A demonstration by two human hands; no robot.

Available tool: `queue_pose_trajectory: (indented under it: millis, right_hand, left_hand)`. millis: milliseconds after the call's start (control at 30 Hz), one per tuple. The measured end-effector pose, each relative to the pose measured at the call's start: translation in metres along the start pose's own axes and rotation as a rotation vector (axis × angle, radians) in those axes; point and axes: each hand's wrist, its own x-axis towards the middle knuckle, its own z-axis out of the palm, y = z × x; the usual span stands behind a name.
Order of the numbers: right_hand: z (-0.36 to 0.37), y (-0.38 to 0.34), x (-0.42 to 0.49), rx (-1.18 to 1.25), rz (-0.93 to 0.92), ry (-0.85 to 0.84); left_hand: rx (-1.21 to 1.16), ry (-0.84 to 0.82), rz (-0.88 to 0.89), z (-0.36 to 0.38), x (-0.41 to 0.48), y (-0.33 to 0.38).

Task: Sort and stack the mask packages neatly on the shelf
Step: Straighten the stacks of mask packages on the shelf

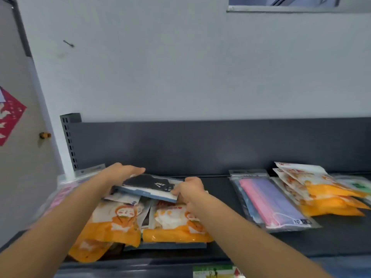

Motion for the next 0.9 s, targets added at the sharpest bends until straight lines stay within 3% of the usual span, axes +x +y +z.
queue_pose_trajectory:
  millis: [367, 533, 900]
  right_hand:
    - [-0.119, -0.004, -0.041, 0.101, -0.203, 0.22]
    - [-0.222, 0.001, -0.078, 0.067, -0.27, 0.347]
    - [-0.457, 0.048, -0.128, 0.097, -0.214, 0.483]
  left_hand:
    - [-0.055, -0.114, 0.207, 0.056, -0.049, 0.082]
    - [-0.095, -0.195, 0.234, 0.13, -0.101, 0.136]
    - [-0.229, -0.341, 0.305, 0.308, -0.206, 0.254]
